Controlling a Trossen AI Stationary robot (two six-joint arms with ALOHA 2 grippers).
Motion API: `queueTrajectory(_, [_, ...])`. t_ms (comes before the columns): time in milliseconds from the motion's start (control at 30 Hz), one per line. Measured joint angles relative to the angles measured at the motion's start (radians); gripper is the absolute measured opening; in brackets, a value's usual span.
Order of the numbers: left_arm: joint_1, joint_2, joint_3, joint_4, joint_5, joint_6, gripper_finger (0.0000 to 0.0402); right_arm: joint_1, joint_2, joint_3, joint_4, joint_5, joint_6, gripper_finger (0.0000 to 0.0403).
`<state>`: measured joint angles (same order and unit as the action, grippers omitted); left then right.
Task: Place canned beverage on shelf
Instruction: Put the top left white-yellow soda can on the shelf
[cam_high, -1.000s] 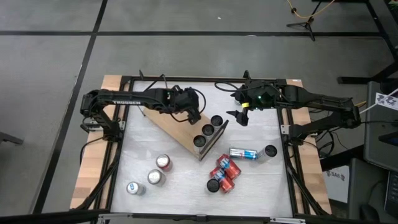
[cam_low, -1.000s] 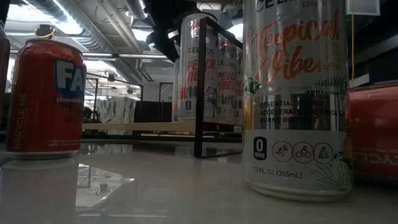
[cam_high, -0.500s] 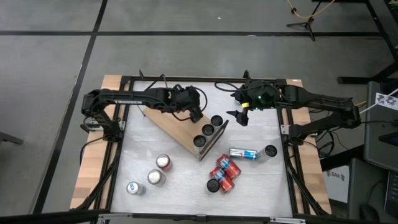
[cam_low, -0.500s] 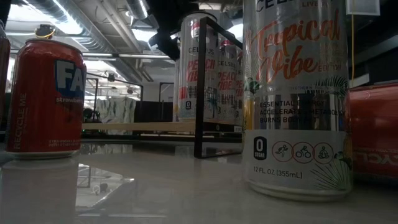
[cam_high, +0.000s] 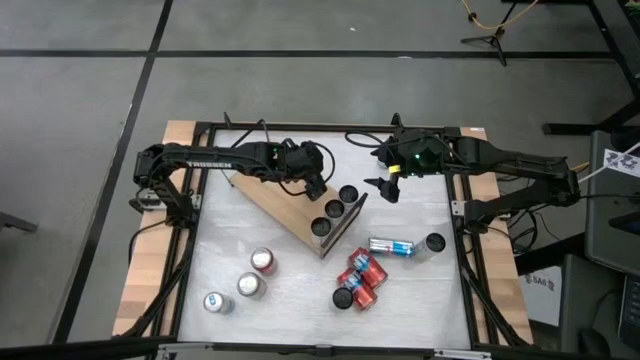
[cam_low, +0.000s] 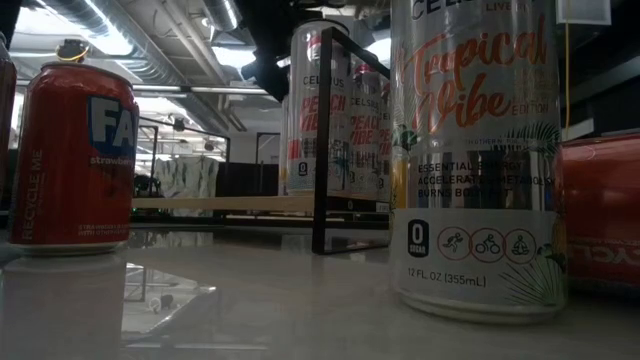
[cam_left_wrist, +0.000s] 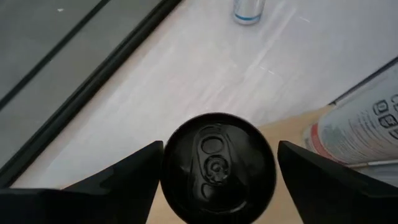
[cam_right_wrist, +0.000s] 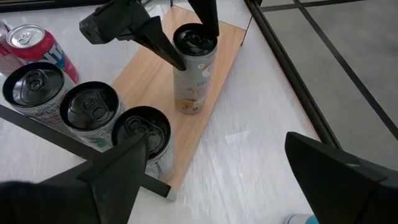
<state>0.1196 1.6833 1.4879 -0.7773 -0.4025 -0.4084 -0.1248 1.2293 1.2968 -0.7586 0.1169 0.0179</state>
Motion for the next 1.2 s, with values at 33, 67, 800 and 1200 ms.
queueTrajectory(33, [0.0,0.0,0.0,0.0,0.01,0.0,0.0297,0.0,0.0,0.0,0.0,0.0,0.0,0.0374])
queueTrajectory(67, [0.0,0.0,0.0,0.0,0.013,0.0,0.0288,0.0,0.0,0.0,0.0,0.0,0.0,0.0374])
queueTrajectory(800, [0.014,-0.005,0.002,0.007,0.19,0.41,0.0235,0.0,0.0,0.0,0.0,0.003,0.0,0.0374])
queueTrajectory(1200, [0.019,-0.099,-0.005,-0.047,0.295,0.441,0.0235,0.0,0.0,0.0,0.001,0.003,0.0,0.0374])
